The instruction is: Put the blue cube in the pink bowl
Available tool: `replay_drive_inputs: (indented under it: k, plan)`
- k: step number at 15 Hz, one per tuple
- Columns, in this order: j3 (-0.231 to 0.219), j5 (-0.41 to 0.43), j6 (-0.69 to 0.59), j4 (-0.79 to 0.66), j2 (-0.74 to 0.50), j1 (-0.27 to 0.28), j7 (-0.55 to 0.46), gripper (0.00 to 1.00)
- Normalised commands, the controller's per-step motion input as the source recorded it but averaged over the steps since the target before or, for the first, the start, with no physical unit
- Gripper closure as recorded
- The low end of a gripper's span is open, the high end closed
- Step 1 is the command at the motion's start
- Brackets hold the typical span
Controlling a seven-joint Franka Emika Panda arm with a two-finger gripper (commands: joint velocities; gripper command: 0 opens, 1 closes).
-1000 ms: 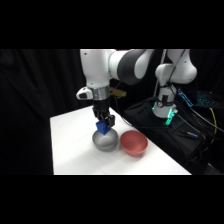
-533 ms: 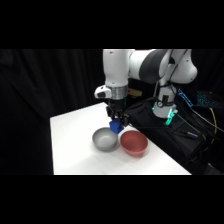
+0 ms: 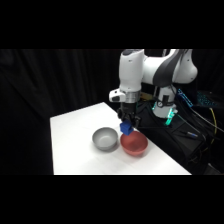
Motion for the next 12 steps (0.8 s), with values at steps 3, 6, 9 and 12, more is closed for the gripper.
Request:
replay_drive_inputs:
  k: [3,6,9,12]
  plan:
    - [0.044,0.114,0.26,-0.26,-0.11,0.044,0.07,0.77]
    - [0.040,0.099,0.34,-0.16,0.01,0.041,0.04,0.77]
    - [0.033,0.107,0.34,-0.06,0.14,0.032,0.02,0.77]
    - [0.053,0.148,0.30,-0.03,0.18,0.041,-0.01,0.77]
